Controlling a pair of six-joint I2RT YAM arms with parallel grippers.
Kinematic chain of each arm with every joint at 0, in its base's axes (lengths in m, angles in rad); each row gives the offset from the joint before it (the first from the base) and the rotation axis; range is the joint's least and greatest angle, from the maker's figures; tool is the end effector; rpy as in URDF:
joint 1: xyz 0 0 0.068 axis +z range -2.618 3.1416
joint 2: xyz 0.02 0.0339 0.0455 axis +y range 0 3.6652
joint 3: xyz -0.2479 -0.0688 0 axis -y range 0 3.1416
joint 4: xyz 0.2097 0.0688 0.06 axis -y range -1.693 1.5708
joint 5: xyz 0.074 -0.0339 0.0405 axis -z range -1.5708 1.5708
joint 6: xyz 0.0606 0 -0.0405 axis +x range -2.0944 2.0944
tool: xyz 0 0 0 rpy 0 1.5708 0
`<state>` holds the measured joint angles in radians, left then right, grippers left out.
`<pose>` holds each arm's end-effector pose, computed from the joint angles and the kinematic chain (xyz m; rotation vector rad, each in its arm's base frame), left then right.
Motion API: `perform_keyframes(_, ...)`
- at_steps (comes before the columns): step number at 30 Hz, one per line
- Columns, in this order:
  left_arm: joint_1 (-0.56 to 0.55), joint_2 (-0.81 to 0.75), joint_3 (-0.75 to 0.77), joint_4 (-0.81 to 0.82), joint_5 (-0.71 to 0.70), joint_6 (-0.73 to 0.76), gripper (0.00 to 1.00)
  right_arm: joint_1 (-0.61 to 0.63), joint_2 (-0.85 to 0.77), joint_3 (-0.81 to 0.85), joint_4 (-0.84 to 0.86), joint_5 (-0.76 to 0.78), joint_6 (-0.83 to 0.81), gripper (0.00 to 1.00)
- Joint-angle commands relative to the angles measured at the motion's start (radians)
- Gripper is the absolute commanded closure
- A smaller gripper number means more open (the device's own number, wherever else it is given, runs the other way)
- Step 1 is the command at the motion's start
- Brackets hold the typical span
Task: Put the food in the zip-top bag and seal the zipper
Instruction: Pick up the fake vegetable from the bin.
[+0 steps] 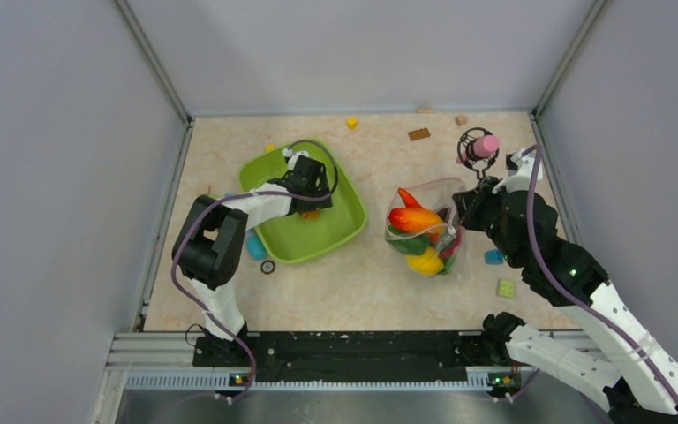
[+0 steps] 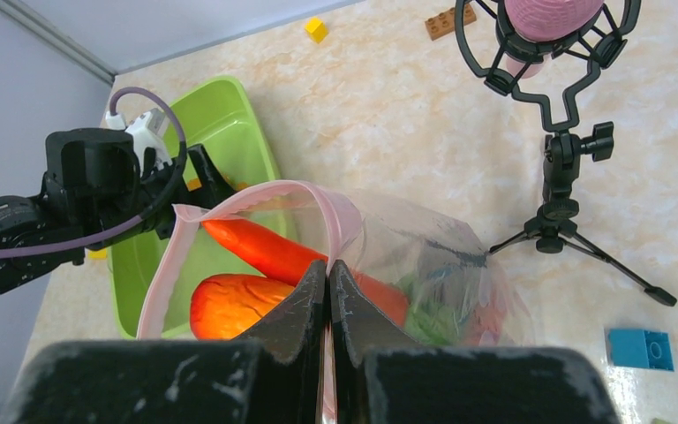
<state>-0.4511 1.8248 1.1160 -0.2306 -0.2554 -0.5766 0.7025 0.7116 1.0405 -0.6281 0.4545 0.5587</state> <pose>0.3296 -0.1427 0.1554 -0.2581 2.4574 -0.1203 0.1195 0.0663 0.3620 0.1807 1.8546 0.4563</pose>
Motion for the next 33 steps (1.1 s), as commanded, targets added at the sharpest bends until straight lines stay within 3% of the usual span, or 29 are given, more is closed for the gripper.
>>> perform_keyframes(1, 0.005, 0.064, 0.048, -0.065, -0.071, -0.014, 0.11, -0.005, -0.003, 0.009, 0.053, 0.038, -0.017, 1.0)
perform_keyframes(10, 0.003, 0.111, 0.069, -0.13, -0.086, -0.006, 0.37, -0.004, -0.003, 0.004, 0.073, 0.048, -0.032, 1.0)
perform_keyframes(14, 0.003, 0.118, 0.059, -0.123, -0.062, -0.019, 0.61, -0.005, -0.006, 0.005, 0.074, 0.043, -0.033, 1.0)
perform_keyframes(19, 0.003, 0.03, 0.061, -0.098, -0.067, -0.011, 0.8, -0.004, -0.017, 0.006, 0.075, 0.031, -0.035, 1.0)
perform_keyframes(29, 0.003, -0.313, 0.063, 0.047, 0.108, 0.092, 0.83, -0.003, 0.004, 0.044, 0.08, -0.096, -0.057, 1.0)
perform_keyframes(31, 0.002, -0.392, 0.044, 0.097, 0.218, 0.137, 0.93, -0.004, 0.015, 0.052, 0.079, -0.12, -0.062, 1.0)
perform_keyframes(33, 0.003, -0.469, 0.022, 0.156, 0.405, 0.172, 0.95, -0.005, 0.024, 0.058, 0.079, -0.13, -0.062, 1.0)
